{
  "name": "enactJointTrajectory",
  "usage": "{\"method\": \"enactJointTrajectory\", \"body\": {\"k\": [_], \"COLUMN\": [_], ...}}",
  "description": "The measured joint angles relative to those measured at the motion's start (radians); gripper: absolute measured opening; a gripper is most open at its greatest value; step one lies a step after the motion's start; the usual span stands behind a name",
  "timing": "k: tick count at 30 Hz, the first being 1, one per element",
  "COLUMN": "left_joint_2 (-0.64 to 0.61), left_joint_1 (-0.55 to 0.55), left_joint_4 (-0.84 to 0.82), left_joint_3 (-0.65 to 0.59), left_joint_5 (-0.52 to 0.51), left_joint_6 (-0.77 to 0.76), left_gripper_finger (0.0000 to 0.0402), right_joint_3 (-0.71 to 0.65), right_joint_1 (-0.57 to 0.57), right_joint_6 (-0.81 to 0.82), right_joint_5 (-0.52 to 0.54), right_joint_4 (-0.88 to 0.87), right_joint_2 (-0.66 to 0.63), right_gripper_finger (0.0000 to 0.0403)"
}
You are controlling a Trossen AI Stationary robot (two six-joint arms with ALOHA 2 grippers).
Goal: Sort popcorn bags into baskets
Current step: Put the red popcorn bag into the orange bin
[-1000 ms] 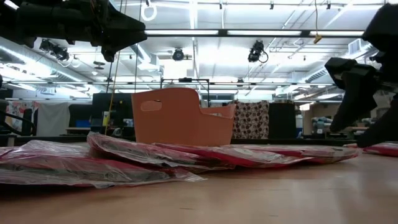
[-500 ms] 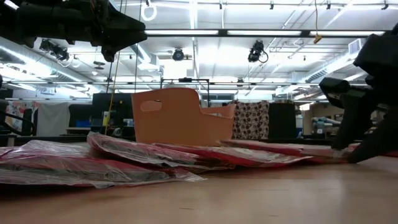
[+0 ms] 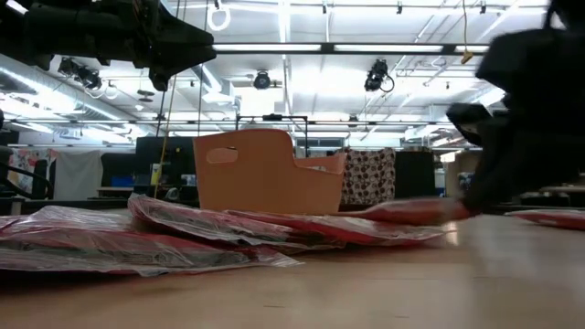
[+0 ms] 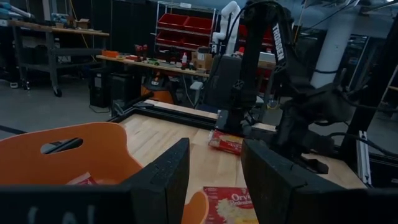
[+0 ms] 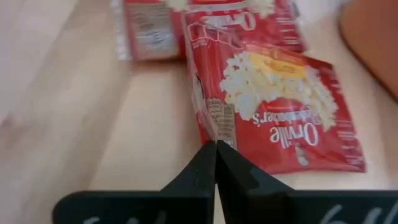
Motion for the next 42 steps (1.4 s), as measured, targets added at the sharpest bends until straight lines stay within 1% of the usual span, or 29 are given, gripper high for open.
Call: {"method": "enactJointTrajectory", "body": {"k": [3, 7, 10, 13, 16, 19, 26, 30, 32, 34, 37, 40, 42], "left_joint_2": [0.000, 0.000, 0.000, 0.000, 0.000, 0.000, 0.000, 0.000, 0.000, 0.000, 0.000, 0.000, 0.000], "left_joint_1": [0.000, 0.000, 0.000, 0.000, 0.000, 0.000, 0.000, 0.000, 0.000, 0.000, 0.000, 0.000, 0.000], "left_joint_4": [0.000, 0.000, 0.000, 0.000, 0.000, 0.000, 0.000, 0.001, 0.000, 0.000, 0.000, 0.000, 0.003], "left_joint_3": [0.000, 0.000, 0.000, 0.000, 0.000, 0.000, 0.000, 0.000, 0.000, 0.000, 0.000, 0.000, 0.000], "left_joint_5": [0.000, 0.000, 0.000, 0.000, 0.000, 0.000, 0.000, 0.000, 0.000, 0.000, 0.000, 0.000, 0.000], "left_joint_6": [0.000, 0.000, 0.000, 0.000, 0.000, 0.000, 0.000, 0.000, 0.000, 0.000, 0.000, 0.000, -0.001], "left_gripper_finger": [0.0151, 0.0151, 0.0151, 0.0151, 0.0151, 0.0151, 0.0151, 0.0151, 0.0151, 0.0151, 0.0151, 0.0151, 0.0151], "right_joint_3": [0.098, 0.262, 0.392, 0.515, 0.632, 0.734, 0.927, 0.986, 0.991, 0.991, 0.988, 0.975, 0.973], "right_joint_1": [-0.034, -0.088, -0.115, -0.143, -0.182, -0.228, -0.338, -0.419, -0.469, -0.525, -0.612, -0.697, -0.752], "right_joint_6": [0.015, 0.050, 0.048, 0.024, 0.015, -0.022, -0.166, -0.255, -0.296, -0.320, -0.325, -0.325, -0.317], "right_joint_5": [0.007, 0.020, 0.071, 0.134, 0.174, 0.200, 0.242, 0.239, 0.197, 0.124, 0.030, -0.055, -0.108], "right_joint_4": [-0.154, -0.401, -0.570, -0.711, -0.845, -0.928, -0.961, -0.910, -0.859, -0.823, -0.791, -0.721, -0.715], "right_joint_2": [-0.004, -0.004, -0.004, -0.004, -0.004, -0.004, -0.004, -0.005, -0.005, -0.002, 0.008, 0.014, 0.022], "right_gripper_finger": [0.0007, 0.0006, 0.0005, 0.0005, 0.0003, 0.0003, 0.0003, 0.0003, 0.0003, 0.0003, 0.0004, 0.0004, 0.0004]}}
